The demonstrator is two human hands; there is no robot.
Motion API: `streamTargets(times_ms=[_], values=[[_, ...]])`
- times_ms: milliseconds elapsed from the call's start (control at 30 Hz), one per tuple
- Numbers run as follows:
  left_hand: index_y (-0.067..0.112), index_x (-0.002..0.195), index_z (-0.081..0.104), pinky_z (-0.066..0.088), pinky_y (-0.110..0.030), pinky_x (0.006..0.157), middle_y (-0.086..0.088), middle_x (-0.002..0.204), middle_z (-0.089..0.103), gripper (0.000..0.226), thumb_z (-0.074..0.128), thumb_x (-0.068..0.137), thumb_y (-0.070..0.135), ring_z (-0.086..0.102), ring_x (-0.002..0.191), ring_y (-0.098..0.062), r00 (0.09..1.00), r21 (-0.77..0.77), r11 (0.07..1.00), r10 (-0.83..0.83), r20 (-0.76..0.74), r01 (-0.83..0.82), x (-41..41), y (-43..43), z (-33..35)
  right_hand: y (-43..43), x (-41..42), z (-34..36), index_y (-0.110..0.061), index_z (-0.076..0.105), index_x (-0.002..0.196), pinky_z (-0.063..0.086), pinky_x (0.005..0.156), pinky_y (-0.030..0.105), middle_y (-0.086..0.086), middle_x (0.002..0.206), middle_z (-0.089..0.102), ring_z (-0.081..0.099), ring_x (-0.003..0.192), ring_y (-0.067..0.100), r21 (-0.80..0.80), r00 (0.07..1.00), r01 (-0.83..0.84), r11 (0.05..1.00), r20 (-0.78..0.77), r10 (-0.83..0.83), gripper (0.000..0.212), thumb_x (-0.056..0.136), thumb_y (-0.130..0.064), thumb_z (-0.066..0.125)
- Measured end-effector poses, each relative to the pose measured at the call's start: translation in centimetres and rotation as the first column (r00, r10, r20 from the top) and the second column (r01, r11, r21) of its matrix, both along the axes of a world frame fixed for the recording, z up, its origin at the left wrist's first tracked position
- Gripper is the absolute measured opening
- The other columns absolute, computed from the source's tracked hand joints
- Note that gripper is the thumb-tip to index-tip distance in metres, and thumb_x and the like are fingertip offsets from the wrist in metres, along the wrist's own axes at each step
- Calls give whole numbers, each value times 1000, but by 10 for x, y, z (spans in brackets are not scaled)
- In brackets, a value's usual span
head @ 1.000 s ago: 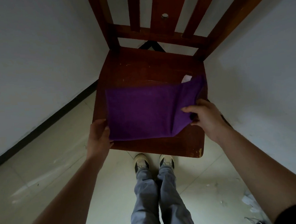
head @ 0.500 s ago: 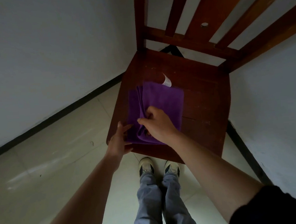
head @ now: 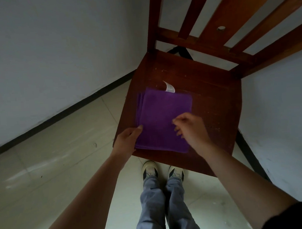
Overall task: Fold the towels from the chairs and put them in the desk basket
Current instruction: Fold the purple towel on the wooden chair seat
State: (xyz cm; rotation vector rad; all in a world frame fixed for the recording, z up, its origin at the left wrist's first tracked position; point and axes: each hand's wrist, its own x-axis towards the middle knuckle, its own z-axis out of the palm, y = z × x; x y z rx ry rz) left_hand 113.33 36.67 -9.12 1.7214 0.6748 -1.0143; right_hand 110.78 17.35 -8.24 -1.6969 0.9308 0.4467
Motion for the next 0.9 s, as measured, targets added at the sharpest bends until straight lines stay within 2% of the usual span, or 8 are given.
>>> streamTargets(times_ms=[133, 267, 367, 500, 567, 667, 767, 900], values=[[22, 74, 59, 49, -33, 62, -2, 82, 63, 21, 75, 79, 34, 60, 75, -23, 986, 97, 984, -155, 56, 149, 8, -4, -2, -40, -17, -7, -17, 63, 76, 46, 60, 30, 2, 67, 65, 62, 62, 16, -109, 982, 180, 978, -37, -185, 11, 86, -20, 65], [13, 71, 60, 57, -49, 85, -18, 97, 69, 21, 78, 76, 20, 68, 93, -37, 996, 91, 992, -84, -43, 87, 16, 1, -3, -49, -28, -14, -17, 65, 87, 54, 78, 38, 2, 85, 71, 68, 85, 20, -89, 984, 133, 987, -103, -142, 25, 78, -39, 73], [12, 81, 62, 57, -46, 85, -13, 98, 68, 18, 79, 75, 15, 67, 95, -34, 989, 114, 984, -131, -67, 138, 20, 3, -5, -41, -28, -16, -14, 66, 100, 54, 87, 43, 1, 97, 70, 67, 93, 17, -59, 986, 103, 993, -125, -109, 42, 72, -43, 78], [16, 115, 57, 59, -45, 80, -6, 110, 66, 70, 82, 54, 40, 69, 94, -26, 992, 97, 987, -127, 3, 126, 26, -1, -8, -31, -21, -19, -13, 63, 98, 54, 80, 38, 6, 107, 68, 65, 96, 20, 61, 962, 238, 969, -152, -227, 33, 74, -30, 78], [19, 122, 55, 59, -45, 81, -3, 114, 66, 80, 79, 51, 49, 68, 96, -24, 997, 75, 995, -65, 40, 62, 27, -4, -9, -28, -15, -19, -18, 63, 95, 50, 77, 37, 4, 108, 69, 64, 97, 20, 181, 937, 318, 931, -208, -280, 26, 74, -25, 76], [18, 124, 56, 57, -42, 86, -4, 116, 64, 57, 77, 72, 30, 65, 100, -26, 999, 29, 998, 51, 6, -51, 26, -15, 6, -24, -9, -15, -17, 66, 102, 50, 93, 51, 4, 108, 70, 65, 102, 25, 293, 917, 375, 879, -253, -307, 37, 67, -21, 77], [22, 111, 59, 56, -42, 83, -5, 111, 64, 34, 71, 79, 18, 64, 98, -28, 980, -65, 981, 176, -94, -182, 19, -15, 27, -24, -7, 3, -19, 64, 108, 48, 97, 50, 4, 112, 68, 63, 105, 25, 340, 917, 374, 863, -273, -290, 42, 68, -21, 77], [23, 107, 59, 54, -39, 78, -8, 111, 62, 31, 68, 78, 15, 61, 99, -28, 956, -152, 948, 258, -142, -278, -3, 0, 68, -25, -15, 42, -19, 66, 110, 45, 102, 50, 4, 114, 69, 62, 107, 27, 375, 931, 309, 874, -305, -198, 49, 63, -24, 80]])
